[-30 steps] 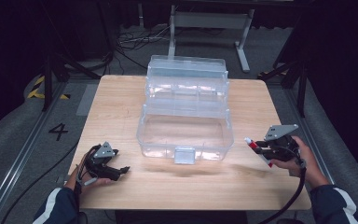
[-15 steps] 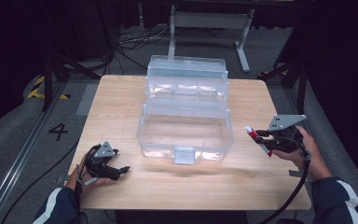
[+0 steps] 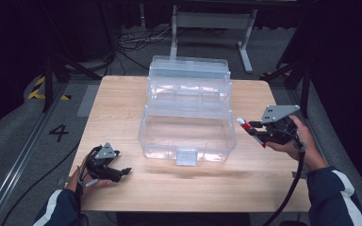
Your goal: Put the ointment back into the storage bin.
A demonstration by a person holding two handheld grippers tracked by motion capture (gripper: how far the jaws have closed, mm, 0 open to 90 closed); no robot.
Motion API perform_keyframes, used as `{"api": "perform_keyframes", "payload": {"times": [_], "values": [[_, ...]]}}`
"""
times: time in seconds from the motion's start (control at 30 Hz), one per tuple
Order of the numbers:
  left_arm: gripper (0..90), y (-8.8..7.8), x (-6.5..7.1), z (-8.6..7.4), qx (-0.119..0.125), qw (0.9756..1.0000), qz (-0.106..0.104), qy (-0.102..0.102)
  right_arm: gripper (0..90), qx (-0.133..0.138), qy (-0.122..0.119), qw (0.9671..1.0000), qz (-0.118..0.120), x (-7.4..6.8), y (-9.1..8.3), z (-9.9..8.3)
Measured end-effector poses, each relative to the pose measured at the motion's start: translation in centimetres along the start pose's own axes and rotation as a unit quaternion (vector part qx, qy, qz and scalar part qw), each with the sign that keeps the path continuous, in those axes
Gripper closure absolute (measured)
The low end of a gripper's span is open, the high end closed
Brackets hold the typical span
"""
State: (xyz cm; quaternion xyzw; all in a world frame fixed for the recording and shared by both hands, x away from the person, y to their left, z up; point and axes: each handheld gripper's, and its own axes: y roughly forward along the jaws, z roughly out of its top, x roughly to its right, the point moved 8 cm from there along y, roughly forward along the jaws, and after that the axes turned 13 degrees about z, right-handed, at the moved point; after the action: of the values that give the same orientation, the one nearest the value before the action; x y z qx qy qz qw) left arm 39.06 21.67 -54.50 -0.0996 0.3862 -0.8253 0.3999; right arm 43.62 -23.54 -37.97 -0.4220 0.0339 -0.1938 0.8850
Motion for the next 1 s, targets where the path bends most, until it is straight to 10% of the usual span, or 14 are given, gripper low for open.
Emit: {"api": "perform_keyframes", "payload": {"times": [1.0], "values": [[16.1, 0.0, 0.0, 0.0, 0.000, 1.0000, 0.000, 0.000, 71.4, -0.032, -0.072, 0.9962, 0.037, -1.7, 4.2, 7.1]]}}
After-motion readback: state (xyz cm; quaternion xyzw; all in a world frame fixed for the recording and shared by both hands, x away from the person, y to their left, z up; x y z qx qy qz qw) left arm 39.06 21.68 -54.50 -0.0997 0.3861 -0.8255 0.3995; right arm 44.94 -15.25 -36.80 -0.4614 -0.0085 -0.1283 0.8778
